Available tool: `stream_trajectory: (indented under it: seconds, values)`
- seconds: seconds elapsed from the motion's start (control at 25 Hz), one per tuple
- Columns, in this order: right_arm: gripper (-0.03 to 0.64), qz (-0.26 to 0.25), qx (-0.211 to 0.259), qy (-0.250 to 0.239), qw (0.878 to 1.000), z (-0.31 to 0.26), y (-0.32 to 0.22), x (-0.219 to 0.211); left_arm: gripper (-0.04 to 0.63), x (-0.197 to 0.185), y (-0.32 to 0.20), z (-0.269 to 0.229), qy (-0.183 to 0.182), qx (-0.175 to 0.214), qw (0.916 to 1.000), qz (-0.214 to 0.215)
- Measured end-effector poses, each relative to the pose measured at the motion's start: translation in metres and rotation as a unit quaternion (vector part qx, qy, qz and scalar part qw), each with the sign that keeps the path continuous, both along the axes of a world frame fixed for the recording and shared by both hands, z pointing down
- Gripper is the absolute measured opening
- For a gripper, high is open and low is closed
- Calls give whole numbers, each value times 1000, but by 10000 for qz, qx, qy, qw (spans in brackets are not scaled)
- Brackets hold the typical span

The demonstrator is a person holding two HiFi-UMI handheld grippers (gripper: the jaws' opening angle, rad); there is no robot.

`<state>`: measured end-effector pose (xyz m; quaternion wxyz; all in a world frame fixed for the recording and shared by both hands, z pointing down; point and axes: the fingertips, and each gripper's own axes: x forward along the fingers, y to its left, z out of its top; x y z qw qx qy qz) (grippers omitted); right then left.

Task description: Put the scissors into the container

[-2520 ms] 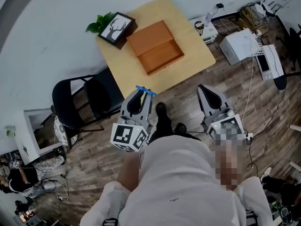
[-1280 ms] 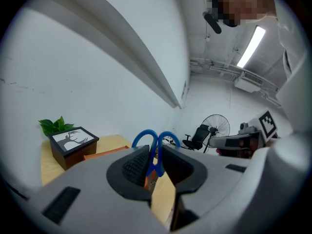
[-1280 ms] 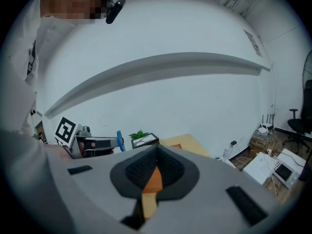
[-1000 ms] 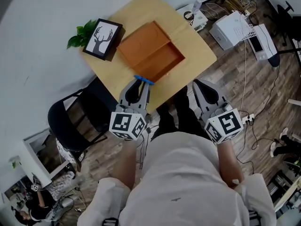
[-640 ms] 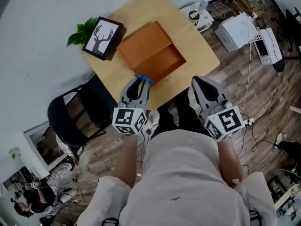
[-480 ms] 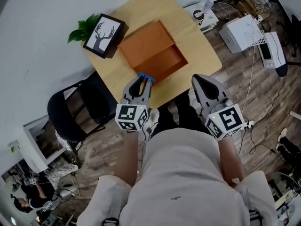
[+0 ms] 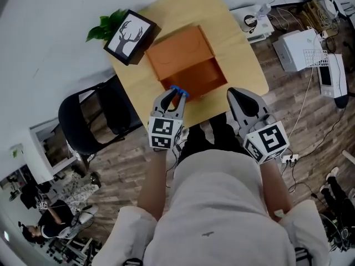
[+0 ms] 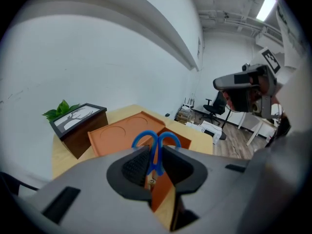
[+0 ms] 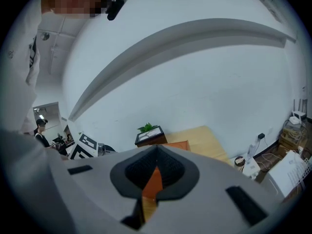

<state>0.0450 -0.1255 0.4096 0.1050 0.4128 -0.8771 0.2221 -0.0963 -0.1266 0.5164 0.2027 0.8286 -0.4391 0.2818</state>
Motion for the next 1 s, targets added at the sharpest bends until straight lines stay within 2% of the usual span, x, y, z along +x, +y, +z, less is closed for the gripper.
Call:
stream_trajectory:
  seconds: [0.36, 1.0]
  values:
    - [-2, -398, -207, -78, 9990, 20, -18, 3, 80, 11, -10, 32, -657, -315, 9973, 47]
    - [-2, -574, -283, -70, 9979, 39, -37, 29, 80, 44, -30, 65, -1171, -414, 9914, 404]
